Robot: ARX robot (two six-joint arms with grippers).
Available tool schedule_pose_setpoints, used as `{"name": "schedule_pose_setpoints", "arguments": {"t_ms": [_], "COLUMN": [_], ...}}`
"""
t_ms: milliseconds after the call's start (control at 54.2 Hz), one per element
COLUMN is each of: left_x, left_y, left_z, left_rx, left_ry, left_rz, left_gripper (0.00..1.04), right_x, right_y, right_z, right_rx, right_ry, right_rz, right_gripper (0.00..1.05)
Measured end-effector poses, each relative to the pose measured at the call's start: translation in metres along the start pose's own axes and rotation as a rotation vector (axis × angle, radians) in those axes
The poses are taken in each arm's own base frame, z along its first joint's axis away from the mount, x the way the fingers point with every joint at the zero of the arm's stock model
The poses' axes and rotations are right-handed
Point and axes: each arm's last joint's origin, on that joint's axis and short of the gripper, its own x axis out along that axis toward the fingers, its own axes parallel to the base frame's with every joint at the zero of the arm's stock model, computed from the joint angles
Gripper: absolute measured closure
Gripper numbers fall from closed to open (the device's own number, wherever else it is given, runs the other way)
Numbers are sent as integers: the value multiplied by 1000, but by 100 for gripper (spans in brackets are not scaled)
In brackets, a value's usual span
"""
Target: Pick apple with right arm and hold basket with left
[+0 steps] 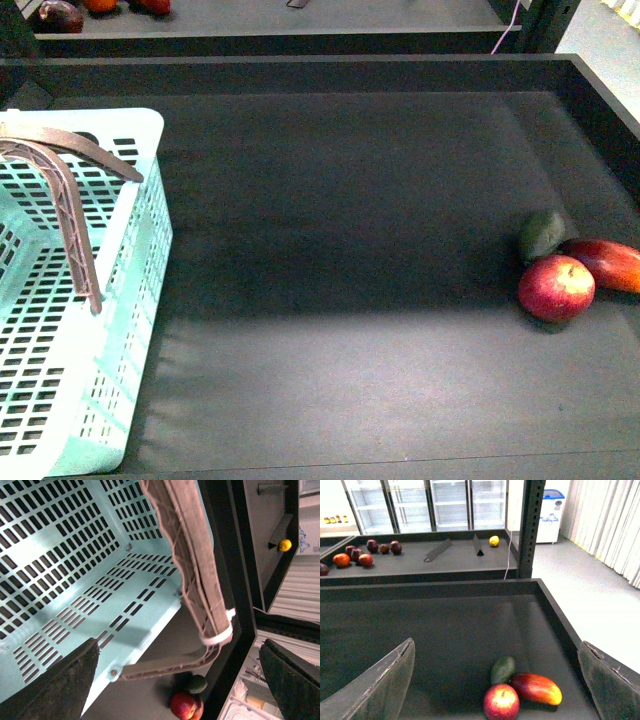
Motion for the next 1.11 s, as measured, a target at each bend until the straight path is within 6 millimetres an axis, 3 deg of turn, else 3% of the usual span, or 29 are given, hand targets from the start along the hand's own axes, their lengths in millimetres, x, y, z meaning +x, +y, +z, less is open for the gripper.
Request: {"name": "schedule_pose_setpoints", "arguments": {"t_ms": [277, 480, 1108], "left_x": [34, 53, 78], "left_y": [-18, -19, -18], "left_z": [25, 28, 30], "left_rx": [-104, -113, -117], "left_ry": [-79, -100, -102], "left_rz": [87, 166, 290], "left_gripper": [7, 7, 7], "right_x": [0, 0, 0], "right_y": [0, 0, 0], "right_z": [0, 0, 0], "right_rx": [0, 0, 0], "right_ry": [0, 0, 0], "right_rz": [0, 0, 0], "right_gripper": [9, 9, 9]}}
